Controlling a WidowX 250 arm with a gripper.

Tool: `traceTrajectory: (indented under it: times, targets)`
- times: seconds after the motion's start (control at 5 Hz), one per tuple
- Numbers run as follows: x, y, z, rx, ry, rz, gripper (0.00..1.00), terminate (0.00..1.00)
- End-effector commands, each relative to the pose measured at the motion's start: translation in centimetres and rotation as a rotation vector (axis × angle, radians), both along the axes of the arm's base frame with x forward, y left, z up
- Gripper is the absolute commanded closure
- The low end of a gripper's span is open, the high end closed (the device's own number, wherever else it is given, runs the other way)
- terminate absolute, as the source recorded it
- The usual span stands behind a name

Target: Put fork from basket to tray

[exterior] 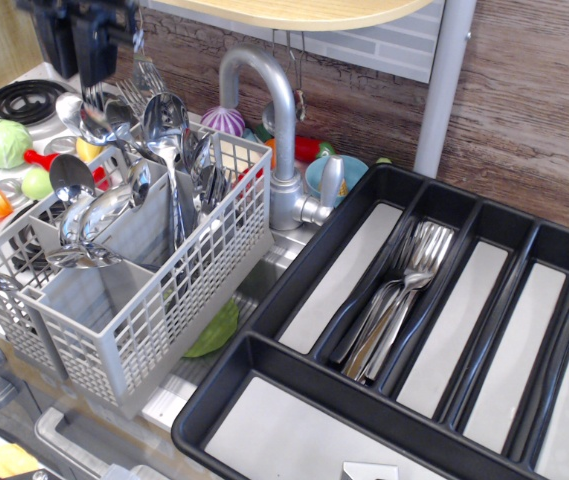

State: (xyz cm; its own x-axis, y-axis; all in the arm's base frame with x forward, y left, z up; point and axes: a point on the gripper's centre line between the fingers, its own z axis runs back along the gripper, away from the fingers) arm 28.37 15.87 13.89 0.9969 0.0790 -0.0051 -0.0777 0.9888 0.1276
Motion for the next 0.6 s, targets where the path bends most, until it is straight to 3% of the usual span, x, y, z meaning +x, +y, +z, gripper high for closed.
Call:
traceTrajectory:
  times: [0.0,0.4]
  targets:
    - [-0.9,-2.2,6.9,0.05,0.022,0.016,1.0,0.0]
    - [-0.1,-6.3,11.9,-0.04,0.14,0.041,1.0,0.0]
